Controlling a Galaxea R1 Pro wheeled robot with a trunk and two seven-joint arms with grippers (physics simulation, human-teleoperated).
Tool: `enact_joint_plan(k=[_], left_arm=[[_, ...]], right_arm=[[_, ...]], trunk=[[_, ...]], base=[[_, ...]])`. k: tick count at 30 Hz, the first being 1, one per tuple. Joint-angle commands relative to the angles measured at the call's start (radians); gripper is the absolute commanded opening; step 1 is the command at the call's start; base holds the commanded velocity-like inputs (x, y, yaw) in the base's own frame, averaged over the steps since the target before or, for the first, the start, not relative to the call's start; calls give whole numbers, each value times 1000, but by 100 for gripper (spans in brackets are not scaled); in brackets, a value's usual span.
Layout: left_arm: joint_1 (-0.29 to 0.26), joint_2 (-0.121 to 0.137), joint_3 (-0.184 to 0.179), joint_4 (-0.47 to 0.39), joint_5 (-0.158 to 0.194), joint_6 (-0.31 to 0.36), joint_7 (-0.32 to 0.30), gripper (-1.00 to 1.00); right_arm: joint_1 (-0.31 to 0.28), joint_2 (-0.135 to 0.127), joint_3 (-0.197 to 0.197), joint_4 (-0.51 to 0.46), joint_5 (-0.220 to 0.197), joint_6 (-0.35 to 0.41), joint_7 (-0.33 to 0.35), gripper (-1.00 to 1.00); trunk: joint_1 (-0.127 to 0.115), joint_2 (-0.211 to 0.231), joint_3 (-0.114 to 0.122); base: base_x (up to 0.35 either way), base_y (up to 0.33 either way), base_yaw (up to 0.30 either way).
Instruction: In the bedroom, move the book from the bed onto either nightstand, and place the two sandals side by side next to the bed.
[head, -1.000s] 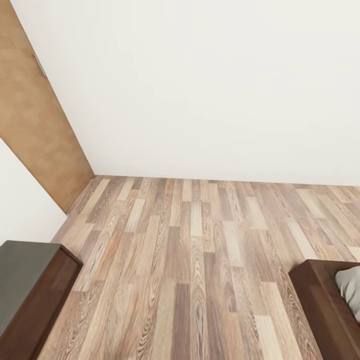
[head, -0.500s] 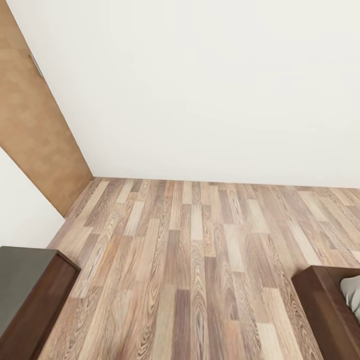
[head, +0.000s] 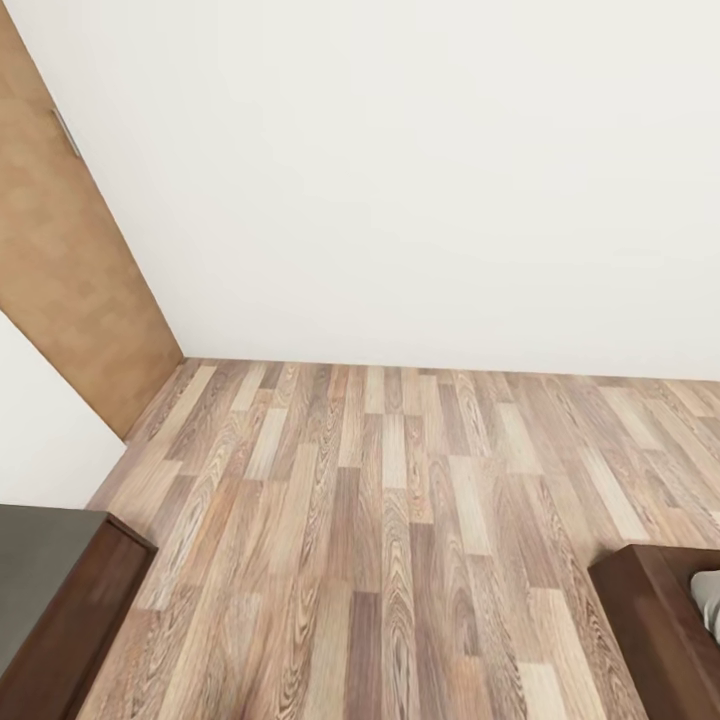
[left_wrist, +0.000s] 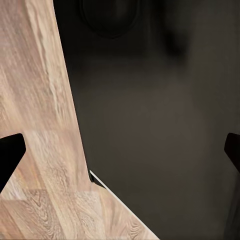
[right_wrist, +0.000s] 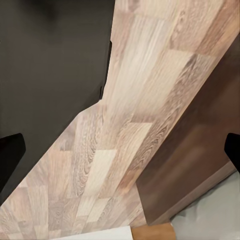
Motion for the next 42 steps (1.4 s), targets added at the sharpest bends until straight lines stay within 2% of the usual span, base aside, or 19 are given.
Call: enact_joint_plan(k=[1,42], left_arm=[[-1,0,-9,1,9,-4,4,100],[-1,0,-9,1,9,-4,4,100]], right_arm=[[-1,0,8,1,-1,4,-3,100],[-1,0,8,1,-1,4,-3,100]], trunk=[[0,0,-1],[0,0,-1]], base=[[108,0,0],[107,0,0]])
